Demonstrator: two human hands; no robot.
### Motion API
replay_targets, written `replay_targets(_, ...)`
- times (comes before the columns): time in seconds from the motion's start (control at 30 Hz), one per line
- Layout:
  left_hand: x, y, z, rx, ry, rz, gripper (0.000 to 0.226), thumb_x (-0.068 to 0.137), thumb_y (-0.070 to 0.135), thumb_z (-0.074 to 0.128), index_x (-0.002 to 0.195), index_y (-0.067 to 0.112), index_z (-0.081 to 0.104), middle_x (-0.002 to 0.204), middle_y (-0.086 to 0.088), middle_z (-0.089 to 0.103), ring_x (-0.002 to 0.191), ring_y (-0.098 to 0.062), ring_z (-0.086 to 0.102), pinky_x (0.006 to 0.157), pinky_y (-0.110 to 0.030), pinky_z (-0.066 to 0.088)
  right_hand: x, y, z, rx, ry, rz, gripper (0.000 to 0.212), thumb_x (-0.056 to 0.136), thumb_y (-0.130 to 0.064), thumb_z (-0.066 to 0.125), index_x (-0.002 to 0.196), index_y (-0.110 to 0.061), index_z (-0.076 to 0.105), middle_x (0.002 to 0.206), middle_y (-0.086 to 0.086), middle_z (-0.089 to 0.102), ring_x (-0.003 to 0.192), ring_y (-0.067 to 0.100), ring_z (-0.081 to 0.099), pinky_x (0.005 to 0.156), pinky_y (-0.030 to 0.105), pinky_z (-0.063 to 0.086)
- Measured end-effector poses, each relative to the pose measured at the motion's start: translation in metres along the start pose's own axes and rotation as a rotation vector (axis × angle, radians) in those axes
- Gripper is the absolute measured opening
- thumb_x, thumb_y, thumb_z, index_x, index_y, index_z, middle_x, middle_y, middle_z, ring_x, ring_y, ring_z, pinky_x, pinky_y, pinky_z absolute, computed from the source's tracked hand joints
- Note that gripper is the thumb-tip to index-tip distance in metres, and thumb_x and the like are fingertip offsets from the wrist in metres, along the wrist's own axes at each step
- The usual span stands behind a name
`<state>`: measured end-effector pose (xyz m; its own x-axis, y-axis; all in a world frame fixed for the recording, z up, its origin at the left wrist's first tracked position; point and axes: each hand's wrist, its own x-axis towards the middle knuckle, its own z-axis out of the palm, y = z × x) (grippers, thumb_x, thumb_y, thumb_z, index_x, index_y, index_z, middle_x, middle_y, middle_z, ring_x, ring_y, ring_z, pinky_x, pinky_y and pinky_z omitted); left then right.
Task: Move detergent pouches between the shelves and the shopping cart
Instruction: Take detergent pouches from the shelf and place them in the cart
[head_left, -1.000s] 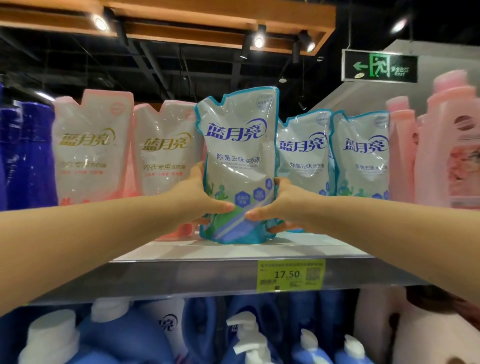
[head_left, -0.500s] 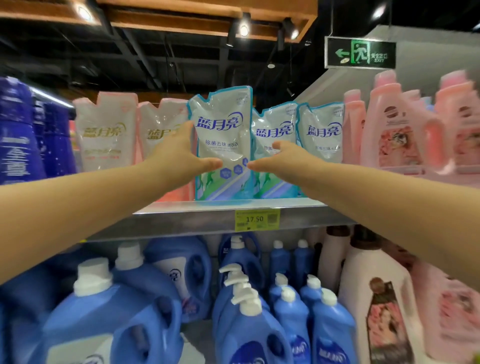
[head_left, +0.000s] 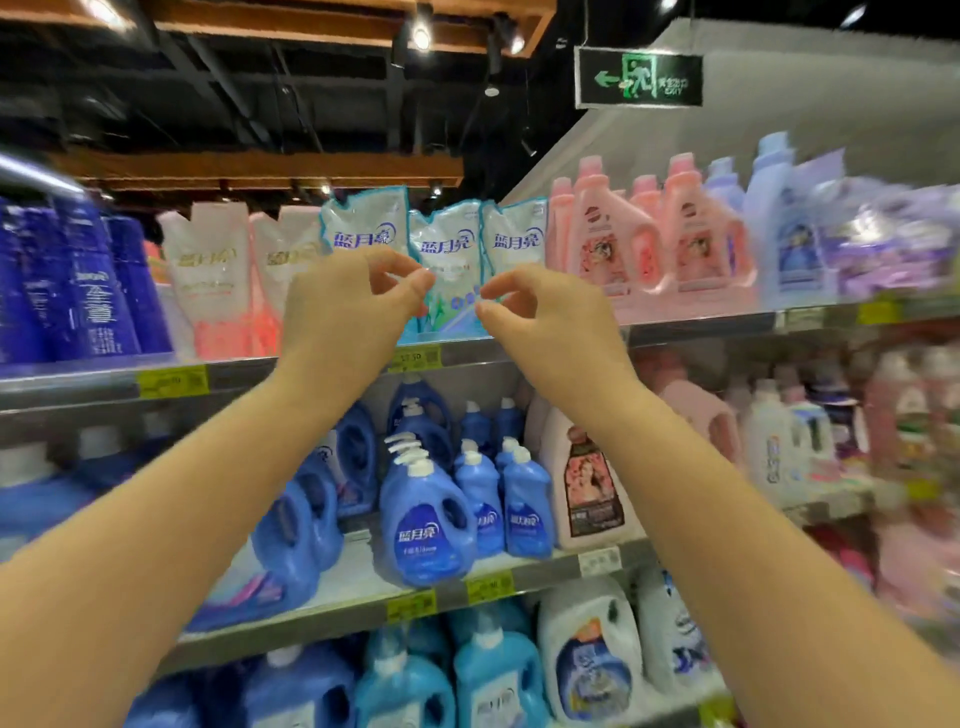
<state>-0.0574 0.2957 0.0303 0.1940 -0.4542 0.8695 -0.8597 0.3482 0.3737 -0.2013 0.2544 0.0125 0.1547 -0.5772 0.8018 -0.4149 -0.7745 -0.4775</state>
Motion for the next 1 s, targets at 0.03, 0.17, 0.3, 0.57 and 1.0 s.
replay_targets(0.03, -0.016, 0.012, -0.005, -0.019, 0.016, 0.005, 0.014, 0.088, 0.031, 0.059, 0.075, 0.03, 0.06, 0.063, 0.017, 0.06, 0.063, 0.003, 0.06, 0.072, -0.023, 0.046, -0.019, -0.005, -0.012, 0.005, 0.024, 0.011, 0.016, 0.086, -0.028, 0.06, 0.098, -0.023, 0.069, 0.075, -0.013, 0.057, 0.086, 0.012, 0.06, 0.085, 0.031, 0.045)
replay_targets(0.17, -0.094, 0.06, -0.018, -0.129, 0.026, -0.043, 0.023, 0.088, 0.034, 0.058, 0.066, 0.034, 0.058, 0.057, 0.018, 0.06, 0.058, 0.011, 0.057, 0.063, -0.007, 0.038, -0.105, -0.018, -0.051, 0.018, 0.095, 0.105, 0.013, 0.087, -0.029, 0.059, 0.095, -0.024, 0.068, 0.073, -0.014, 0.059, 0.081, 0.009, 0.06, 0.078, 0.027, 0.044)
replay_targets(0.3, -0.184, 0.1, -0.021, -0.196, -0.054, -0.119, 0.023, 0.088, 0.035, 0.058, 0.065, 0.033, 0.058, 0.057, 0.012, 0.061, 0.065, -0.003, 0.06, 0.062, -0.014, 0.039, -0.197, -0.028, -0.078, -0.012, 0.113, 0.244, 0.012, 0.089, -0.028, 0.057, 0.09, -0.022, 0.067, 0.071, -0.014, 0.06, 0.076, 0.01, 0.061, 0.083, 0.039, 0.047)
replay_targets(0.57, -0.332, 0.168, -0.015, -0.198, -0.277, -0.262, 0.019, 0.09, 0.034, 0.056, 0.074, 0.025, 0.062, 0.063, 0.006, 0.063, 0.065, -0.011, 0.059, 0.064, -0.026, 0.041, -0.347, -0.032, -0.14, -0.151, -0.035, 0.544, 0.013, 0.093, -0.03, 0.053, 0.085, -0.024, 0.061, 0.065, -0.018, 0.051, 0.075, 0.014, 0.058, 0.087, 0.044, 0.046)
replay_targets(1.0, -0.476, 0.272, 0.097, -0.18, -0.742, -0.351, 0.012, 0.09, 0.027, 0.055, 0.085, 0.02, 0.062, 0.077, 0.005, 0.058, 0.076, -0.013, 0.054, 0.063, -0.022, 0.028, -0.509, 0.078, -0.25, -0.272, -0.094, 0.98, 0.021, 0.087, -0.026, 0.056, 0.105, -0.02, 0.064, 0.105, 0.001, 0.066, 0.102, 0.021, 0.058, 0.092, 0.038, 0.042)
